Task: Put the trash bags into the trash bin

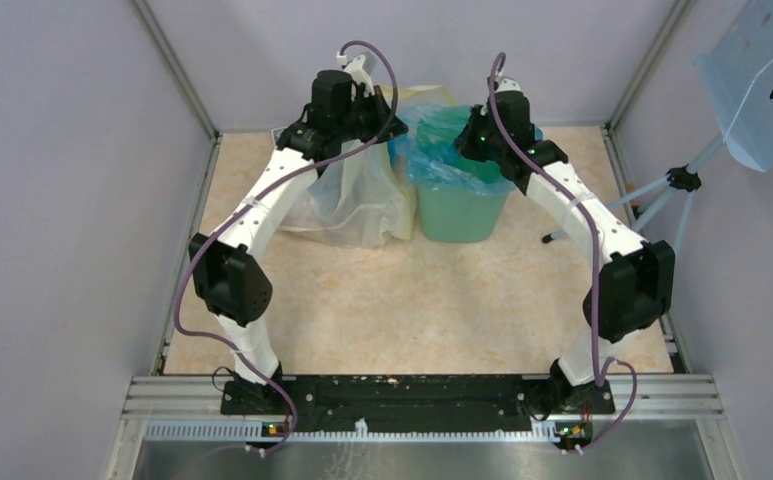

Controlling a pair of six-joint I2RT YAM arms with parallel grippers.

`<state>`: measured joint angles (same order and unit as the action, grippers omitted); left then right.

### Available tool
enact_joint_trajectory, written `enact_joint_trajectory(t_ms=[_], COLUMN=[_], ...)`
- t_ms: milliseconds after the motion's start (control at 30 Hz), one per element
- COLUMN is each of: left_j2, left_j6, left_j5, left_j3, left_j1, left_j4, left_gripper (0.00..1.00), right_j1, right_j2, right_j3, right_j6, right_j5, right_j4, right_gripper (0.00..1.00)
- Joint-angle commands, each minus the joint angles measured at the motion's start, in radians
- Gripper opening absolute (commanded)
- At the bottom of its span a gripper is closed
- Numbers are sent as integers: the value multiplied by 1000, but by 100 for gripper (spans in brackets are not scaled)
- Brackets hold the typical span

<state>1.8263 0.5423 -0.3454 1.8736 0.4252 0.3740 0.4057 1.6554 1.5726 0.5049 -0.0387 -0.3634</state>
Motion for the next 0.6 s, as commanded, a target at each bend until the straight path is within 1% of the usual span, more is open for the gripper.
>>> enact_joint_trajectory(t_ms=[0,167,300,367,433,467,567], left_j2=[-3,-25,-68,-95,-126,-137,-174], left_j6=[-54,-77,-80,-81,-82,-82,-76], left_j5=[62,76,66,64,62,61,53], left_j3=[48,37,5,-22,-49,-64,-105], left_j1=[0,-1,-2,-2,-2,-2,-2], left_j4=[-53,-36,-34,-37,-37,-35,-33], left_gripper=[0,0,0,0,0,0,0], right_j1=[8,7,8,7,7,7,7], right_j2=[57,76,21,-9,-35,-46,-83], right_j3=[72,140,162,167,174,179,190], right_j6=[-33,-70,-111,-135,-159,-172,-199], right_j5=[59,44,-9,-33,-51,-59,-60], right_j4=[20,-40,-70,-90,-119,-138,-194], right_gripper=[6,27,43,54,64,66,71])
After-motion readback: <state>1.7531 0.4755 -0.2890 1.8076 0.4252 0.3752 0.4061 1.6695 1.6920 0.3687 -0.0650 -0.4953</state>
